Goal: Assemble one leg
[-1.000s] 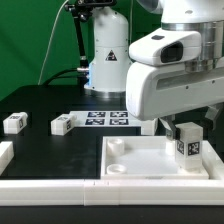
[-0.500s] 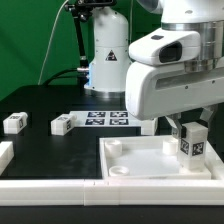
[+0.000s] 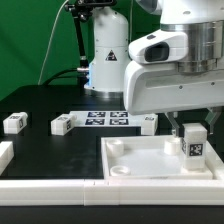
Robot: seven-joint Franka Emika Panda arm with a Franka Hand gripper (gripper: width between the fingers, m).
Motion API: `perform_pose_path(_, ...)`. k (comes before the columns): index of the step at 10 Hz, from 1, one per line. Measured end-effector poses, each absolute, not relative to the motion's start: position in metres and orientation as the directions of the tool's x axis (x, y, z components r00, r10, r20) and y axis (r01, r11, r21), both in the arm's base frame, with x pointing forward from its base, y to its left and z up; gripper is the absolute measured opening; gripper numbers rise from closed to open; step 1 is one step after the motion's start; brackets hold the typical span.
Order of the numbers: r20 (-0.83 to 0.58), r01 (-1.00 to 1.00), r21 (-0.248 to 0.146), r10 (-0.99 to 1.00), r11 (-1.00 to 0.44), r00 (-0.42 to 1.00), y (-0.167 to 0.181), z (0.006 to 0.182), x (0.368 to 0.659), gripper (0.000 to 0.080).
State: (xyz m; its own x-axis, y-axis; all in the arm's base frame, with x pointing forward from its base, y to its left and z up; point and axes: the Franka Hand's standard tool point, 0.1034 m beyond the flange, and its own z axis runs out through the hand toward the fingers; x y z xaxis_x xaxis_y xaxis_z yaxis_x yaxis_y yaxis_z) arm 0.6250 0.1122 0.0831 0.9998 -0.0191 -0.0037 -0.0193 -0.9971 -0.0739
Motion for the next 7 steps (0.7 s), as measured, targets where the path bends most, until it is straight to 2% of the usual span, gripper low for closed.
perform_pose_path(3, 0.0, -0.317, -0.092, -0.319, -0.944, 0.948, 0.1207, 0.0831, 0.6277, 0.0291)
perform_pose_path(6, -0.01, -0.52, -0.078, -0.521, -0.851, 0.854, 0.1227, 0.0828, 0.6276, 0.0291)
perform_pose_path(7, -0.022, -0.635, -0.077, -0.635, -0.769, 0.772, 0.1234, 0.0826, 0.6274, 0.0291)
